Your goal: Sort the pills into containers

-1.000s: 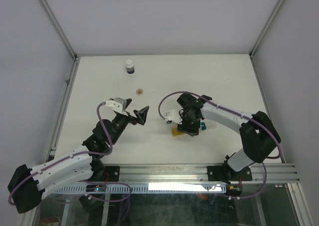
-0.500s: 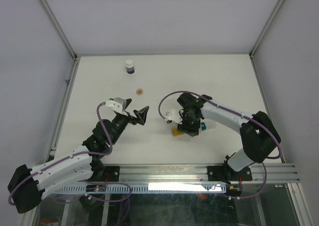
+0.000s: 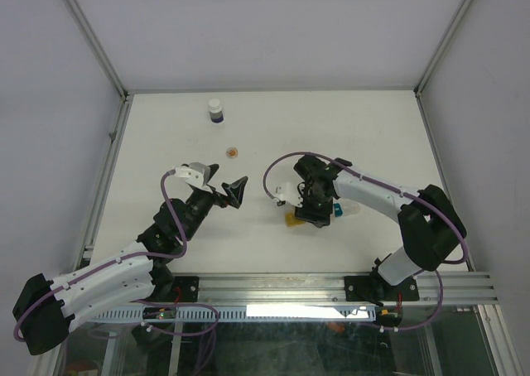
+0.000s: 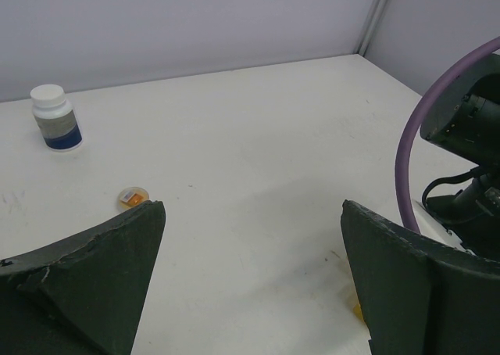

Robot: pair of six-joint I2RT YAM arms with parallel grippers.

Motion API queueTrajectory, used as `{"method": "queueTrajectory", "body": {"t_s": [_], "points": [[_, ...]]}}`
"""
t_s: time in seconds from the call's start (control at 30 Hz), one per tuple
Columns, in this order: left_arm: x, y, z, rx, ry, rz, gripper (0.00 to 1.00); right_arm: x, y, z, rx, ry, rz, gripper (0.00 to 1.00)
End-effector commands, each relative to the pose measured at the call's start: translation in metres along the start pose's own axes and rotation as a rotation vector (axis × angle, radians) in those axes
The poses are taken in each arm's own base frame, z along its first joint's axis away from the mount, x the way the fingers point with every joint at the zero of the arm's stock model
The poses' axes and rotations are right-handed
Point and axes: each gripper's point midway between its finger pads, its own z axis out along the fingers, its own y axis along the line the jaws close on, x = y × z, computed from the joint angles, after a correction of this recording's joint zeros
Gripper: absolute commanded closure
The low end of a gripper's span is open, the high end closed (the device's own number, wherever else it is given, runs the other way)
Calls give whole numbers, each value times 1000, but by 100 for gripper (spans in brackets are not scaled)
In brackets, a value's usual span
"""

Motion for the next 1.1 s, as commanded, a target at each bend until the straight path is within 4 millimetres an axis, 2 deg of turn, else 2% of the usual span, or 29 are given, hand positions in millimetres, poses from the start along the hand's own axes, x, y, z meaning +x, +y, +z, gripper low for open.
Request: {"method": "queueTrajectory", "body": {"t_s": [0.0, 0.03, 0.07, 0.13, 0.2, 0.23, 0.3, 0.33, 0.37, 0.4, 0.47, 0.5, 0.57, 0.6, 0.63, 0.67, 0.73, 0.77, 0.8, 0.83, 0.9, 0.93, 1.0, 1.07], "points": [[-15, 0, 0, -3, -55, -8, 1, -12, -5, -9, 45, -48, -19, 100], [-14, 0, 0, -2, -54, -7, 1, -9, -14, -9, 109, -35, -22, 100], [-15, 0, 0, -2, -55, -6, 1, -8, -13, -10, 82, -34, -11, 100], [-15, 0, 0, -3, -55, -7, 1, -14, 4, -12, -24, -65, -3, 100], [-14, 1, 0, -4, -54, -6, 1, -7, -12, -8, 87, -31, -12, 100], [-14, 0, 0, -2, -54, -6, 1, -6, -10, -9, 70, -21, -9, 100], [-15, 1, -1, -4, -56, -7, 1, -17, 11, -14, -61, -78, -8, 100], [-15, 1, -1, -4, -56, -9, 1, -15, 7, -12, -20, -65, -20, 100], [-15, 1, -1, -4, -57, -9, 1, -10, -7, -9, 68, -38, -21, 100], [-15, 0, -1, -3, -57, -7, 1, -4, -10, -7, 77, -15, -13, 100], [-14, 0, -1, -3, -55, -7, 1, -15, 12, -13, -67, -66, -7, 100], [-14, 0, -1, -3, -56, -8, 1, -16, 12, -13, -39, -68, -26, 100], [-14, 1, 0, -5, -54, -7, 1, -2, -16, -7, 121, -5, -16, 100], [-14, 1, 0, -5, -52, -6, 1, -2, -10, -11, 65, -4, 0, 100], [-14, 0, 0, -4, -53, -6, 1, -9, 7, -11, -45, -43, 8, 100], [-14, 1, 0, -5, -53, -6, 1, -17, 16, -10, -76, -79, -16, 100], [-14, 0, 0, -5, -52, -6, 1, -3, -17, -6, 140, -12, -23, 100], [-14, 0, 0, -5, -52, -5, 1, -2, -15, -6, 101, -9, -8, 100], [-14, 1, 0, -6, -52, -6, 1, -10, 2, -9, -19, -49, 11, 100], [-14, 1, 0, -6, -52, -6, 1, -15, 11, -12, -60, -72, 2, 100], [-14, 0, 0, -5, -51, -6, 1, -6, -13, -7, 111, -24, -22, 100], [-14, 0, 0, -5, -52, -6, 1, -3, -16, -5, 109, -12, -9, 100], [-14, 1, 0, -5, -51, -5, 1, -10, 2, -9, -13, -49, 13, 100], [-14, 1, 0, -6, -51, -7, 1, -7, -8, -6, 76, -34, -13, 100]]}}
